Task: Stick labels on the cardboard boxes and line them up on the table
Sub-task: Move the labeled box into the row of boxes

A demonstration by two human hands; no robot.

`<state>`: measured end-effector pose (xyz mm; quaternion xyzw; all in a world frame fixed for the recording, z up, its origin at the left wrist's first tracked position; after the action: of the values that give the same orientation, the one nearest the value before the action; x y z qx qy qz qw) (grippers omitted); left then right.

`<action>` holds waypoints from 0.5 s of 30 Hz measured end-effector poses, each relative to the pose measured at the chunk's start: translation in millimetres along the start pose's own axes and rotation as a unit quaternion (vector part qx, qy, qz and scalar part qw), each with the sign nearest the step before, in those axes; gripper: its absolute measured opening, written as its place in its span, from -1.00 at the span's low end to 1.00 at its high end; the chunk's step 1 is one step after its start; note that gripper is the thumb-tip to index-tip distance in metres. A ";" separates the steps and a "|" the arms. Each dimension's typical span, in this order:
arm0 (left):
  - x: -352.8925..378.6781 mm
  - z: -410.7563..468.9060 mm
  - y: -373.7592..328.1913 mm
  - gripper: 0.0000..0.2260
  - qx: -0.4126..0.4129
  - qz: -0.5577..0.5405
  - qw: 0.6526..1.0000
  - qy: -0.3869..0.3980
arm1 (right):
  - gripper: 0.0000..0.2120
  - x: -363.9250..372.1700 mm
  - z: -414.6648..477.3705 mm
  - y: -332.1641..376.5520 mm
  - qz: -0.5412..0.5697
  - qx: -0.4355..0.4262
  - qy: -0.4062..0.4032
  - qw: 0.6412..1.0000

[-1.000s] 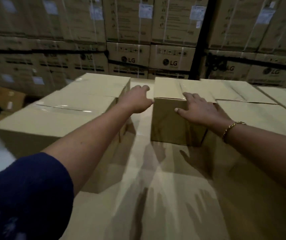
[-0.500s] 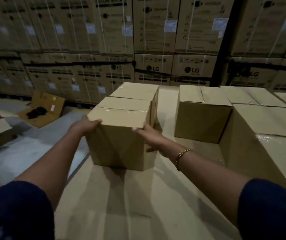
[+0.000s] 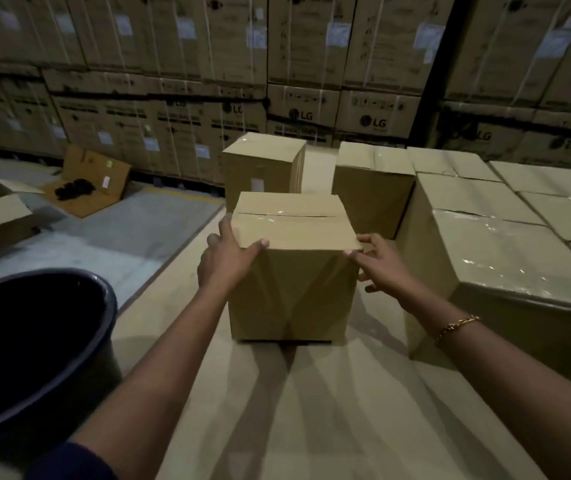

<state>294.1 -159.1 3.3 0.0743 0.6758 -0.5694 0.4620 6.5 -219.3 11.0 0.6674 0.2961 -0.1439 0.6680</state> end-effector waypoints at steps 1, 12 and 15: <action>0.1 -22.4 1.2 -0.30 0.006 0.013 1.000 0.004 | -0.53 -5.6 -19.1 -6.5 -0.003 -0.002 0.001 1.000; -4.6 -205.7 10.1 -0.39 0.057 0.001 0.998 0.019 | -0.68 -41.3 -196.0 -73.9 0.045 0.018 -0.037 0.998; -5.9 -228.1 12.7 -0.40 0.068 0.001 0.997 0.019 | -0.57 -41.4 -214.2 -86.1 0.041 0.020 -0.044 0.998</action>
<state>182.2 38.9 -18.6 0.1176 0.6441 -0.6120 0.4436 -120.1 -24.4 -20.0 0.6850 0.2359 -0.1515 0.6724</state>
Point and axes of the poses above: each hand's wrist, its own z-axis towards the middle knuckle, its own x-axis out of the palm, y = z × x, the point moved 5 cm from there along z, towards the middle knuckle, and after that the axes turned 1 degree about -z, right-handed, at the moved point
